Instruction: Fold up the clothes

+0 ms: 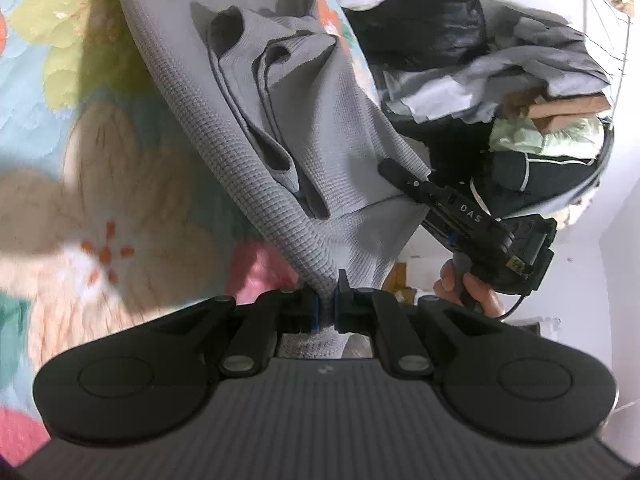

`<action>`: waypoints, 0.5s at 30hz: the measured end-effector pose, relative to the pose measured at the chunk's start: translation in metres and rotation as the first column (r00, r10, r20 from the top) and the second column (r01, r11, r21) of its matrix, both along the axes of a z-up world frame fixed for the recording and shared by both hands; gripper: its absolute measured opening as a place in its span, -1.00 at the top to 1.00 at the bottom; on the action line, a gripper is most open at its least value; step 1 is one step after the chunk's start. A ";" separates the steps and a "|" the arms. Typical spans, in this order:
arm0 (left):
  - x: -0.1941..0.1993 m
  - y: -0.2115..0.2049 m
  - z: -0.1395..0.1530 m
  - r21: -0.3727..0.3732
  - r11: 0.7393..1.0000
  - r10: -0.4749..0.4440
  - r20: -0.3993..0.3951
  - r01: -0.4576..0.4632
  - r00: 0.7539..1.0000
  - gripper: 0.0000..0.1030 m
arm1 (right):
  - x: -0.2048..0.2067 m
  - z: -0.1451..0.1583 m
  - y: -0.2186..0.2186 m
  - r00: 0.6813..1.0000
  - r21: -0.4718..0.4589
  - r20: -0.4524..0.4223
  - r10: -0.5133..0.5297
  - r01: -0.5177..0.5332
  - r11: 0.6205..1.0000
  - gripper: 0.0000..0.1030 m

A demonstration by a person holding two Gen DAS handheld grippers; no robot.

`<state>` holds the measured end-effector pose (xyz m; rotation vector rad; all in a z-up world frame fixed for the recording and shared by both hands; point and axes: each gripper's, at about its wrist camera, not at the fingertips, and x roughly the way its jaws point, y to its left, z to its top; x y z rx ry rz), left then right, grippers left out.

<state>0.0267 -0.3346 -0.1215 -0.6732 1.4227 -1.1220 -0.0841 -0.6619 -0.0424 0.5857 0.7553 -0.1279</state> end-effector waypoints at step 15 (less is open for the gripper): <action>-0.009 0.030 -0.005 0.052 0.999 -0.009 -0.084 0.013 0.996 0.90 | -0.028 0.006 0.023 0.989 0.059 -0.132 -0.073 0.081 0.995 0.62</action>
